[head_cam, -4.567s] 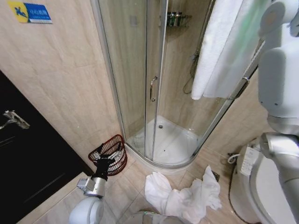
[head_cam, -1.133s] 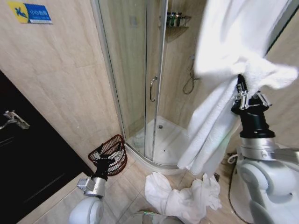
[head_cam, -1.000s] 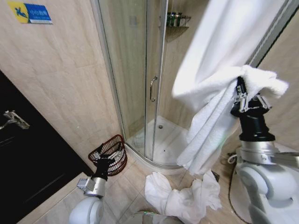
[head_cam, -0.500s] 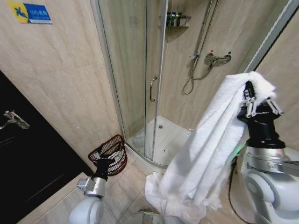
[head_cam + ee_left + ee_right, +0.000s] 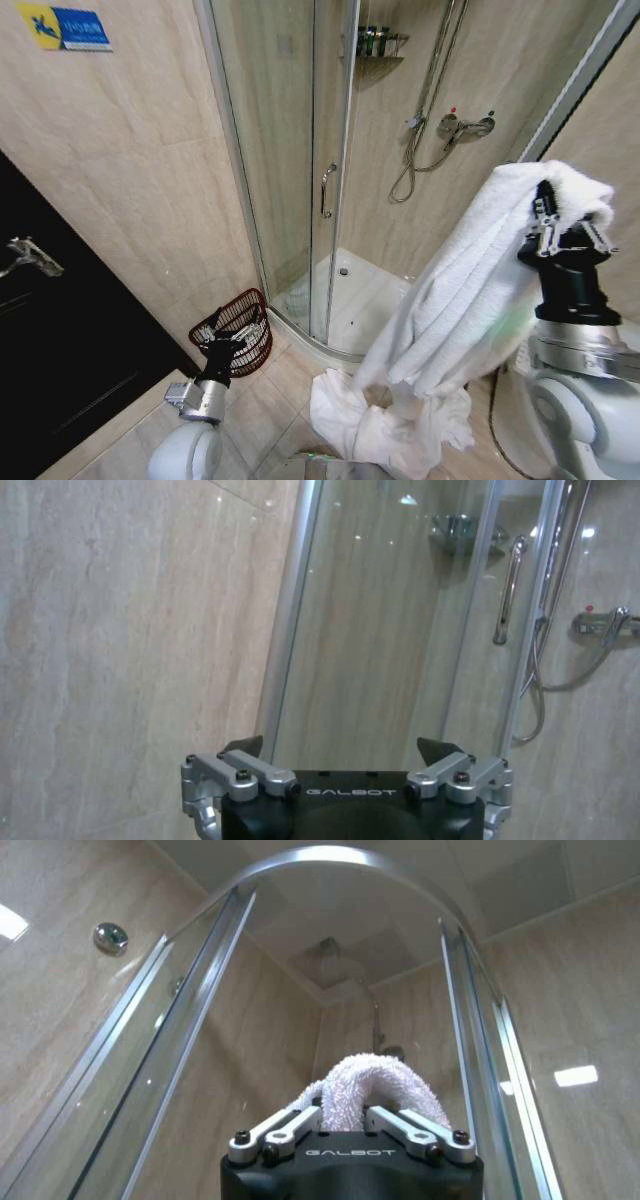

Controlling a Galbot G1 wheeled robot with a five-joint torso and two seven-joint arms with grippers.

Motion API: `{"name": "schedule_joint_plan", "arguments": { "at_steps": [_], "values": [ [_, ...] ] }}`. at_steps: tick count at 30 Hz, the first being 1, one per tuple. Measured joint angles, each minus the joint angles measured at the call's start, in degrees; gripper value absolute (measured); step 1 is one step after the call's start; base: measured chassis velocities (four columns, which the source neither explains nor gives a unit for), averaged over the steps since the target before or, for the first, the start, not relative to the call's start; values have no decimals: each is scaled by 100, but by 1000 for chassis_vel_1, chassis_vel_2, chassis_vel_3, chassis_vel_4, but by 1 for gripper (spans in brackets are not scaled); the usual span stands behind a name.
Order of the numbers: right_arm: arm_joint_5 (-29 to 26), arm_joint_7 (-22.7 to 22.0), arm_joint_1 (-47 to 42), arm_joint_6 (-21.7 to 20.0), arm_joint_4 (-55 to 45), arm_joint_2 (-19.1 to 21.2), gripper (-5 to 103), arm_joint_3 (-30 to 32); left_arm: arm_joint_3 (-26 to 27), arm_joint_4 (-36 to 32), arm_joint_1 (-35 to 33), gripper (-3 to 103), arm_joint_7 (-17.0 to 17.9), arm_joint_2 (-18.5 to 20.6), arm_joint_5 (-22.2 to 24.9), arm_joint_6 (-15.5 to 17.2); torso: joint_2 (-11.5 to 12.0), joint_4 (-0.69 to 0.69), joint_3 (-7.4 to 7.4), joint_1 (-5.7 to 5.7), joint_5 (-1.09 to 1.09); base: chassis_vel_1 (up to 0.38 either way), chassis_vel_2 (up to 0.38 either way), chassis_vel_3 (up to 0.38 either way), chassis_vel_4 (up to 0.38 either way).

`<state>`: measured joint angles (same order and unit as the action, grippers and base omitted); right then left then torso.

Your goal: Discard the used towel into the hamper.

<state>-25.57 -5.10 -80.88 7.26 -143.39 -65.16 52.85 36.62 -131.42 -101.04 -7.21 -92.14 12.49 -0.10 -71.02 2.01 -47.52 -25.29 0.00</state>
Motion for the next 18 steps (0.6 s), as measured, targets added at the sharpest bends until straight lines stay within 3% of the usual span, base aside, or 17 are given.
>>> {"name": "schedule_joint_plan", "arguments": {
  "at_steps": [7, 18],
  "values": [
    [-241, 17, 53, 148, 6, 56, 6, 145, 0, 0, 0, 100, 0, 0, 0, 0, 0, 0, 0, 0, 0, 0, 0, 0, 0],
    [-135, 120, 58, 821, 10, 57, 6, 399, 0, 0, 0, 100, 0, 0, 0, 0, 0, 0, 0, 0, 0, 0, 0, 0, 0]
  ]
}}
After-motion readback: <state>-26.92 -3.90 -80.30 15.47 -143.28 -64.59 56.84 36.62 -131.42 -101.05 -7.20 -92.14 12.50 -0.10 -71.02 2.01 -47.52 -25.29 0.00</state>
